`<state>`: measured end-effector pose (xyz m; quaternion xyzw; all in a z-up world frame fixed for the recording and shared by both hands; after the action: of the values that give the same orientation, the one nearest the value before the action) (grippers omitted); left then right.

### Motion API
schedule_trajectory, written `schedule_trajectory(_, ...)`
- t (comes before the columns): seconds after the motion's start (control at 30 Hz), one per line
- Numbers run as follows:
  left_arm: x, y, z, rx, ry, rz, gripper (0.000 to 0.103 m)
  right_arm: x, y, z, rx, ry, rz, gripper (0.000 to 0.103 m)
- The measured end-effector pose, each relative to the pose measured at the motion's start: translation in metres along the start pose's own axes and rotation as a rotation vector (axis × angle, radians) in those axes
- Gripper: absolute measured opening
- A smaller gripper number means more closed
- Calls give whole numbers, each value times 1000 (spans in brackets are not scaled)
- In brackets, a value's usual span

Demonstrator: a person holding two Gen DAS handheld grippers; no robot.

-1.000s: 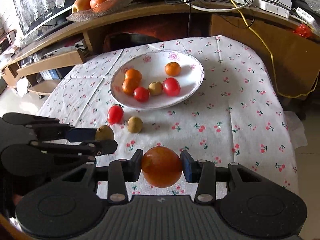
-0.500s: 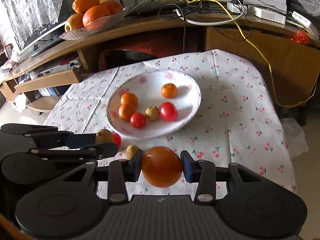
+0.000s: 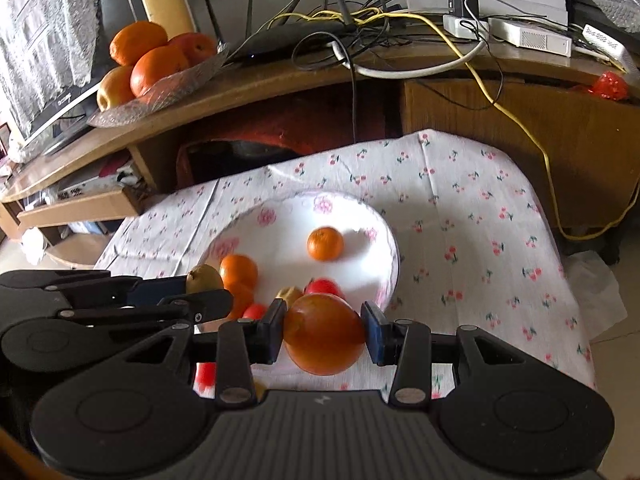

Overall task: Organize fruits
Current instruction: 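Carry the potato and large tomato over the white bowl, then open the left and right grippers to drop potato and tomato into the bowl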

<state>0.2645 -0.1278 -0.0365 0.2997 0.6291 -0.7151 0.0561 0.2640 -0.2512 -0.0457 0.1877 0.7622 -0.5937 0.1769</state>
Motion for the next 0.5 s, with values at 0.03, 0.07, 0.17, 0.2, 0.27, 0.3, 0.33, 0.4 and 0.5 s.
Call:
schedule_trajectory(0.03,-3,2,-1,0,-3,2,32,-3,2,1,-1,2,3,41)
schedule_trajectory(0.07,-7,4,-2,0,-6,3,32,-7,4,3,-2,3,4,41)
schedule_trajectory(0.17,-15,11,-3,-2,-12,2,32,-14,11,6,-3,12,2,41)
schedule_trajectory(0.2,-16,13,-4,-4,-13,2,32,-16,14,8,-3,14,2,41)
schedule_trajectory(0.27,-20,17,-4,-4,-17,1,32,-20,18,11,-4,21,-1,41)
schedule_trajectory(0.3,-21,18,-5,-3,-19,0,32,-21,20,12,-5,27,-3,41)
schedule_trajectory(0.33,-23,20,-5,-3,-22,0,32,-23,22,14,-8,34,-3,41)
schedule_trajectory(0.4,-26,23,-6,-1,-29,0,32,-26,25,16,-16,45,-5,41)
schedule_trajectory(0.5,-31,27,-8,3,-40,-1,32,-30,30,19,-24,62,-9,41)
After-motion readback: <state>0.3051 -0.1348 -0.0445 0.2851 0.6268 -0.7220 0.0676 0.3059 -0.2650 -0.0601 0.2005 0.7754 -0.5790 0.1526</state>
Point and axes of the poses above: each gripper's, at about its wrist camera, not at the fingertips, and y roughly the way its jaws point, z to its right, x to its underside, the point moved 6 cm from there along y, roughly the way its jaws point, and after that the axes turned 12 degrees about -z, right-handed, at the moved point
